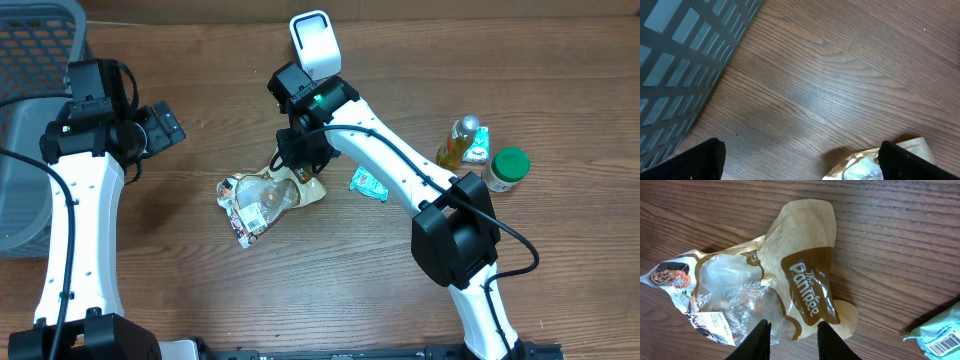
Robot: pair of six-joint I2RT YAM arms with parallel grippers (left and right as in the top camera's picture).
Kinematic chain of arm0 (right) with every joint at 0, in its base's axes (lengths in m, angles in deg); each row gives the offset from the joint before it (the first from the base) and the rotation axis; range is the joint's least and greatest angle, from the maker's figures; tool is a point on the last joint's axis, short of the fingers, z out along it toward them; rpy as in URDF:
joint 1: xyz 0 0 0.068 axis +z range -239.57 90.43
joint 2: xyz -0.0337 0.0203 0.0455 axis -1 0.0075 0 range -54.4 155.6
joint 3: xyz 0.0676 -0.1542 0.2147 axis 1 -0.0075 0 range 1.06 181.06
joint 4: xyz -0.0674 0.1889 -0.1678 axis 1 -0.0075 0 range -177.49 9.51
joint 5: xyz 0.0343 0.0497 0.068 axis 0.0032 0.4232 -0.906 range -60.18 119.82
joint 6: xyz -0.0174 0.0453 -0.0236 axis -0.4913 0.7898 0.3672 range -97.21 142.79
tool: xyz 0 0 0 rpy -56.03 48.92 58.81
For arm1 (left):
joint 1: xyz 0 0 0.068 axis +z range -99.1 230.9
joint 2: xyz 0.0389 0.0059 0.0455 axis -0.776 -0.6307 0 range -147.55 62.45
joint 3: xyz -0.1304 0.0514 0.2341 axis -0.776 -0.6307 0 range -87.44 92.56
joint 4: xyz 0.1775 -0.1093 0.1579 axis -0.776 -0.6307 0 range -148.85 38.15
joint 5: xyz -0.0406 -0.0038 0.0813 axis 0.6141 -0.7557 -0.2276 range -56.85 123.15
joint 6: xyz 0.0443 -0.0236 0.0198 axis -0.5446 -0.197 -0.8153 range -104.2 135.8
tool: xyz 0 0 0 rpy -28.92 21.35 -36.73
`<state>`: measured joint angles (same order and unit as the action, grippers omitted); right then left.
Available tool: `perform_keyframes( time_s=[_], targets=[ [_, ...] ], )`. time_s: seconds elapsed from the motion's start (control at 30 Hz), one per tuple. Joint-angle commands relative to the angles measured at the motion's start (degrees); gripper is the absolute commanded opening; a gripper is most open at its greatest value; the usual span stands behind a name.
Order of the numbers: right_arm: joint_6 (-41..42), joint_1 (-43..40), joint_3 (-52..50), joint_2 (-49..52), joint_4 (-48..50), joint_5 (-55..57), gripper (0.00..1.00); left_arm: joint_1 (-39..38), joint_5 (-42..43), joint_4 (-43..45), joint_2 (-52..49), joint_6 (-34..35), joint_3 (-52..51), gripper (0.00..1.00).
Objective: Scan the item barcode
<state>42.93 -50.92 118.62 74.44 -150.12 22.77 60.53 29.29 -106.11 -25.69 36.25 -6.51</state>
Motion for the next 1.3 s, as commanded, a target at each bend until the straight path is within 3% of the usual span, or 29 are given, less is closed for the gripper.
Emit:
perform_keyframes(
  time_s=[0.0, 0.6, 1.03, 1.13, 1.27],
  targets=[
    [-0.24, -0.15, -0.61, -1.75, 0.33, 0.57, 0.28, 0.11, -0.15, 0.13, 0.39, -0.74, 0.46, 1.0],
    [-0.46, -0.22, -0.44, -2.58, 0.17, 0.55, 0.29, 0.11, -0.13, 0.13, 0.39, -0.74, 0.46, 1.0],
    [-1.11, -5.49, -0.44, -4.57, -0.55, -2.75, 0.32, 0.11, -0.13, 0.13, 0.39, -0.74, 0.46, 1.0],
    [-1.31, -5.92, -0.44, -4.57, -0.59, -2.99, 0.35, 0.11, -0.13, 0.13, 0.39, -0.74, 0.46, 1.0],
    [-1.31, -6.23, -0.44, -4.57, -1.31, -3.15, 0.54, 0.11, -0.15, 0.13, 0.39, -0.74, 0.46, 1.0]
  ],
)
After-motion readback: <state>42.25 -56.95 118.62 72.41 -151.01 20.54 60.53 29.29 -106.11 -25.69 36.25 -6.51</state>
